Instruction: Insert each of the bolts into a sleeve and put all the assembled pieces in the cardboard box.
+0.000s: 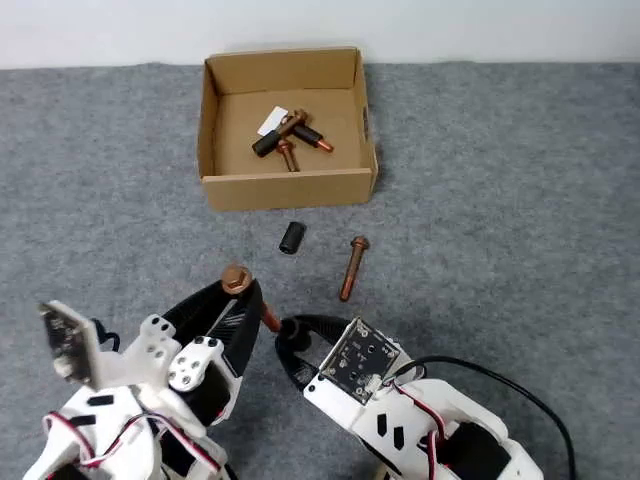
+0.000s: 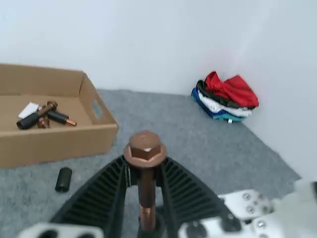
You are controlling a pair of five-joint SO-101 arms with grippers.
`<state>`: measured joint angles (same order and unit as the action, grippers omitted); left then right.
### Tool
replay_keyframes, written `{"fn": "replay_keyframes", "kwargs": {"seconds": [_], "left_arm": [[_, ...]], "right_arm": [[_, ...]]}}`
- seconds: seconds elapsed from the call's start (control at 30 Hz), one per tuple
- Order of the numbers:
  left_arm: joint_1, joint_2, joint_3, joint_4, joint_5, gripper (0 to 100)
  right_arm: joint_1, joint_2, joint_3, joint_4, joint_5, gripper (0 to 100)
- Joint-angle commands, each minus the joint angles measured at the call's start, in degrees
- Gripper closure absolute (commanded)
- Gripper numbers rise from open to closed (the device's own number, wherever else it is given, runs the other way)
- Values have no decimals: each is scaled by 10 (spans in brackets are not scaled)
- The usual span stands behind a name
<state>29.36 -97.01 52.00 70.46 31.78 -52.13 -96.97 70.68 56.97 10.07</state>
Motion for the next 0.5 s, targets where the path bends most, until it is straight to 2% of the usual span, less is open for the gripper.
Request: {"fn": "replay_keyframes", "kwargs": {"seconds": [0.0,0.2,0.47], "left_arm": [[3,0,5,-6,7,996],[4,0,33,-46,7,996],[46,-1,44,-34,8,996]], "right_arm": [[-9,-1,-15,-22,10,991],[-47,-1,-15,-21,8,991],[-46,-1,-12,-21,7,991]]}}
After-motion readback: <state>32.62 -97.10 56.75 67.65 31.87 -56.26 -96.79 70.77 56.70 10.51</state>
